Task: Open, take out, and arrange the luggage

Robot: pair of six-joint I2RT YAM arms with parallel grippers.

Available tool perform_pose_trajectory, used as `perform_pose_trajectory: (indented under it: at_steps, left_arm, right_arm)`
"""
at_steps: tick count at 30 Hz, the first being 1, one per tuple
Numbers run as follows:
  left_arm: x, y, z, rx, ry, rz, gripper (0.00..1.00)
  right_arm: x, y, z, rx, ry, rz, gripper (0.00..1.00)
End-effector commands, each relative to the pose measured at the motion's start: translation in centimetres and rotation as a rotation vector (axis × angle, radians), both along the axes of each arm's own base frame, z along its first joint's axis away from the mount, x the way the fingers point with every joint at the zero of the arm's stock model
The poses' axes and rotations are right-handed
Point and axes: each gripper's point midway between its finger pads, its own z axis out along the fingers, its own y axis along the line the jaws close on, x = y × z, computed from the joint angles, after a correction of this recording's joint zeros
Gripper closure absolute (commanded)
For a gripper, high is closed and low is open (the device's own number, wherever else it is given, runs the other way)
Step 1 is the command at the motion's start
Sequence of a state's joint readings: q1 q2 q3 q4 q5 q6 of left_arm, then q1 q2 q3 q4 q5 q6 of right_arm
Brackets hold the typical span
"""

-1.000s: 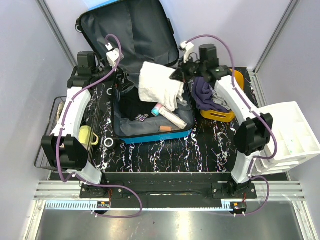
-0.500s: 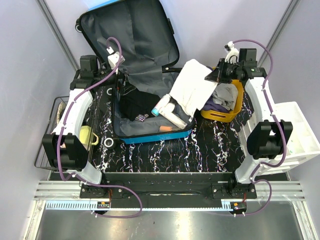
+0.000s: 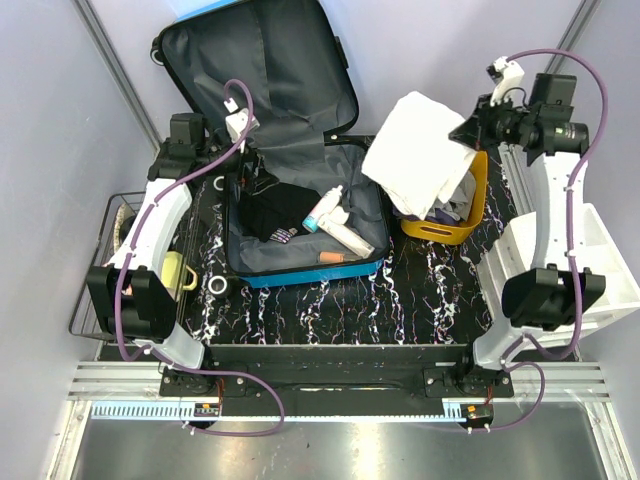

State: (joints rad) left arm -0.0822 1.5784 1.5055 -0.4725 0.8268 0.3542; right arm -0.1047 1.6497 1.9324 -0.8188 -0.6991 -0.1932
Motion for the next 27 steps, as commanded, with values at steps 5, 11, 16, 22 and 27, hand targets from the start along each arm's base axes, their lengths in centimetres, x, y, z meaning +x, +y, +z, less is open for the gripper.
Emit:
perform_pose_trajectory:
  at_steps: [5,11,16,22,27]
  left_arm:
    - [-0.6,-0.6,1.4,-0.002,-0.053,-0.034,0.06]
    - [-0.7,-0.4,-0.5,0.015,0.0,-0.016,0.06]
    - [-1.3,-0.3,-2.2,0.028,0.037,-0.008,0.07]
    - [-1.2,0.2,-3.5,0.058,0.054,0.019,0.07]
    - [-0.1,0.9,-4.7,0.09,0.077,0.071,0.07]
  right_arm:
    - [5.6,-8.0,-7.9,-0.291,0.036,0.008,1.0]
    - [12.3,-11.4,-12.8,-0.41,0.059,-0.026,1.0]
    - [15.4,-12.9,-15.8,-0.476,0.079,-0.064,0.9]
    - [15.9,-11.5,-11.5,-0.366,0.027,-0.14,0.0]
    - [14.0,-6.6,-5.8,-0.289,-0.061,-0.077,0.0]
